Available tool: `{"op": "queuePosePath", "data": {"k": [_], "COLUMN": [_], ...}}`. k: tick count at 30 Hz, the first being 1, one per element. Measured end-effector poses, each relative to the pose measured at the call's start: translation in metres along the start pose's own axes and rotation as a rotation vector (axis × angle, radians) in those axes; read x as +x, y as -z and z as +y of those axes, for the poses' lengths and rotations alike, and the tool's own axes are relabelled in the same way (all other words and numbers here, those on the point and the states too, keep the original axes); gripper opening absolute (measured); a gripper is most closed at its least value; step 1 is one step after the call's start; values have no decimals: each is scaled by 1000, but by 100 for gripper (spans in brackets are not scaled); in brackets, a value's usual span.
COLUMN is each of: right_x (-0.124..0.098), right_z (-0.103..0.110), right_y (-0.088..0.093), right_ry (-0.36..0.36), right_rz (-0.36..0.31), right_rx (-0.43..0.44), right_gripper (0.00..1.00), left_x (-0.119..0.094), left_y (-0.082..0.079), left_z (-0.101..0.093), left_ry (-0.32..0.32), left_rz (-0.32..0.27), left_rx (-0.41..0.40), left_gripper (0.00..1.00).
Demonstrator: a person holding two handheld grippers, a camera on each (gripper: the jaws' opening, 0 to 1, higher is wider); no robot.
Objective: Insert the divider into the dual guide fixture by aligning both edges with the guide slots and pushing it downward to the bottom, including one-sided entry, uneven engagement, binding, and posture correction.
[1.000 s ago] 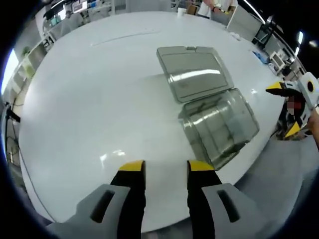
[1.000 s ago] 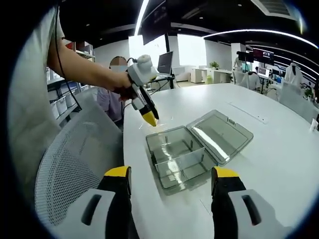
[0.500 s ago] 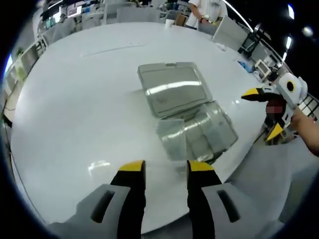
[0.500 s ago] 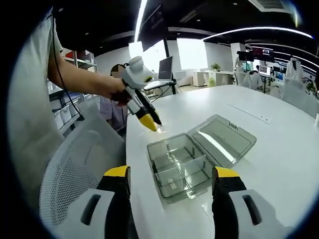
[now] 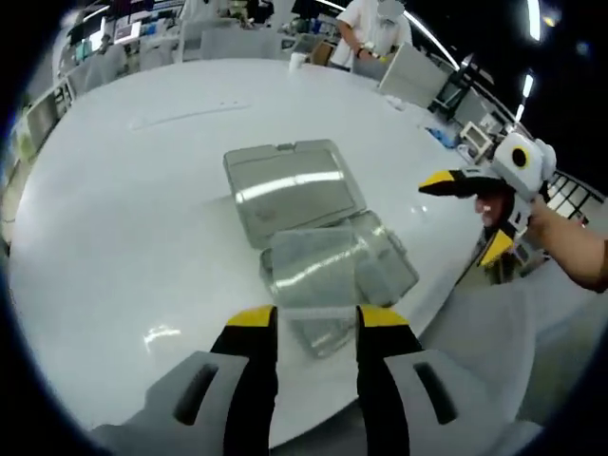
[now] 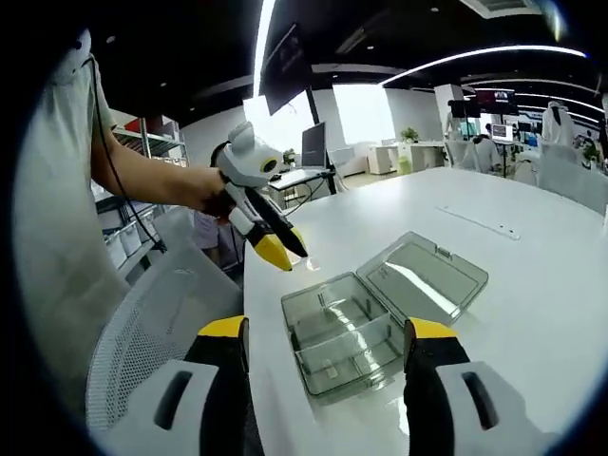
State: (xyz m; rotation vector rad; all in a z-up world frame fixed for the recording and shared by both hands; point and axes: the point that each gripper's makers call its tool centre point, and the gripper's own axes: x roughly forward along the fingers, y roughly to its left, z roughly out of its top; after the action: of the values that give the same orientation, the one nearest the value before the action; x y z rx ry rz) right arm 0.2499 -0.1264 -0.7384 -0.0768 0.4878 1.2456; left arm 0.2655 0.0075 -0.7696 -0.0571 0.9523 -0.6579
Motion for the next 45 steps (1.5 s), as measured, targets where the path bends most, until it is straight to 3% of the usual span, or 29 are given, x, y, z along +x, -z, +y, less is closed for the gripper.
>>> {"op": "queuePosePath", "data": {"k": [9, 25, 45], "right_x": [4, 13, 21], "right_z": [-5, 2, 14], "right_y": [-19, -39, -83], "right_ry": [-29, -103, -315], "right_rz": [-78, -156, -302], "right_rx": [63, 143, 298], "right_gripper": [63, 62, 64], "left_x": [2, 4, -17], "left_y": [-9, -24, -56], "left_z": [-12, -40, -84], "left_ry": [53, 156, 415], "left_rz": [-39, -114, -310], "left_rx": [-6, -8, 5], "left_gripper": [29, 29, 29]}}
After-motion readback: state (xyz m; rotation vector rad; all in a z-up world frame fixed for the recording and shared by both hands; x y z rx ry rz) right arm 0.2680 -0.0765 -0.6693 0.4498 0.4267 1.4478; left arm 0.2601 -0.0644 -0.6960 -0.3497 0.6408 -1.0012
